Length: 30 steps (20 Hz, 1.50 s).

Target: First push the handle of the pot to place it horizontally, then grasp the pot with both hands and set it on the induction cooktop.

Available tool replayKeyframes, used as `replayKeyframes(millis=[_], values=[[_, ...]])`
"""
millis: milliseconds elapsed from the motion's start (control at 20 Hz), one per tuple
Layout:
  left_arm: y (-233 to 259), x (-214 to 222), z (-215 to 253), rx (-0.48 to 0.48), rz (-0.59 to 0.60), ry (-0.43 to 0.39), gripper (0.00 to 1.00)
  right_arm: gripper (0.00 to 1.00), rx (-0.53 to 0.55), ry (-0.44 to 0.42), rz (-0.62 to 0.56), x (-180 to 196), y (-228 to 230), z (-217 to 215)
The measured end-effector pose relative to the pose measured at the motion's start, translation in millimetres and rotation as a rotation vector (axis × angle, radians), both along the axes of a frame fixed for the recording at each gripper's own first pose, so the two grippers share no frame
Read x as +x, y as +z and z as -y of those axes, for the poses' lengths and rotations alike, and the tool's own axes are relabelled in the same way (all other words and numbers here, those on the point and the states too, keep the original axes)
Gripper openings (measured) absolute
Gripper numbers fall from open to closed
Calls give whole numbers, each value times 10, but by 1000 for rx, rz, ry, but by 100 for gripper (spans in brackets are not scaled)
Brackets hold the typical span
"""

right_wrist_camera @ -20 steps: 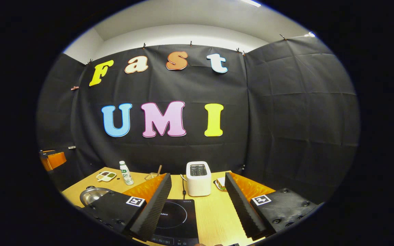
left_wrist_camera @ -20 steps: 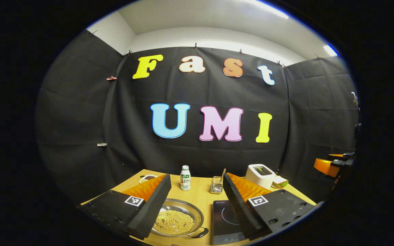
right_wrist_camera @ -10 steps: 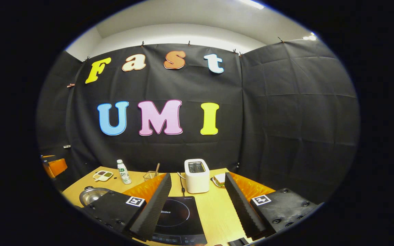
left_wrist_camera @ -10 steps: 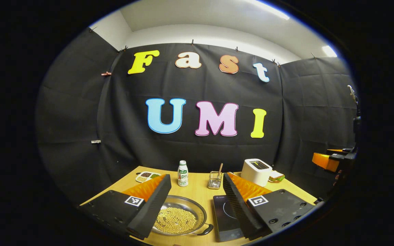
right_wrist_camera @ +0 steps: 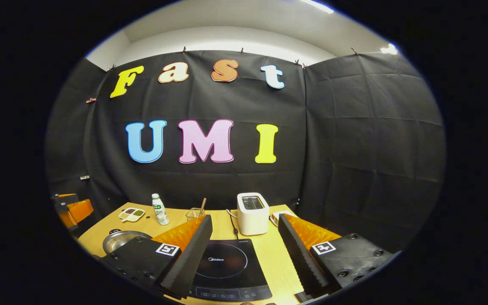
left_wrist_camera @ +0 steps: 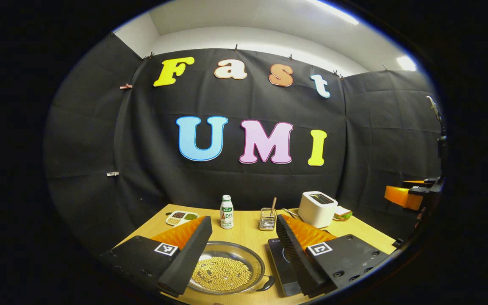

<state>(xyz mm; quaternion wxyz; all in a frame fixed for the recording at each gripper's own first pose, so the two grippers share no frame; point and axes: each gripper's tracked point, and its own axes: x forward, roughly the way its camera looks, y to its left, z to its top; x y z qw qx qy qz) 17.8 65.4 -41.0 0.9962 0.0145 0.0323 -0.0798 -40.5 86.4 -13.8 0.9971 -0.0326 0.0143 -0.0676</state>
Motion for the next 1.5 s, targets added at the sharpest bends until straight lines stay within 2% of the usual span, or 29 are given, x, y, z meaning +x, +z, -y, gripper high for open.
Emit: replayKeyframes(millis=[200,400,500,650,750,800,1000,1050,1150,1300,1400,1450,1500], values=[[-136,-29,-178,12,-29,-20,93,98,-12,-24,8,1,-1,-132],[-332,-92,-341,13,-83,-43,95,98,-31,-27,-20,-12,-93,-275],[-501,-130,-424,26,-135,-50,86,98,-41,-20,-30,-27,-121,-341],[-761,-228,-461,42,-229,-71,57,98,-61,7,-38,-78,-183,-428],[-924,-287,-462,45,-296,-74,48,98,-57,23,-46,-67,-228,-444],[-1021,-313,-434,45,-336,-80,40,98,-45,34,-50,-50,-249,-462],[-1376,-439,-245,80,-458,-119,26,98,-37,88,-43,67,-244,-443],[-1473,-460,-197,86,-489,-126,15,98,-28,97,-44,89,-237,-408],[-1748,-537,-144,105,-584,-110,6,98,-7,109,-51,162,-248,-332],[-2061,-605,-16,133,-711,-111,5,98,23,121,-50,244,-214,-237],[-2269,-585,-100,162,-772,-63,5,96,35,123,-56,303,-241,-157],[-2406,-597,-153,197,-824,-47,5,98,42,120,-61,330,-256,-107],[-2496,-612,-157,209,-856,-50,5,98,51,118,-68,356,-272,-64]])
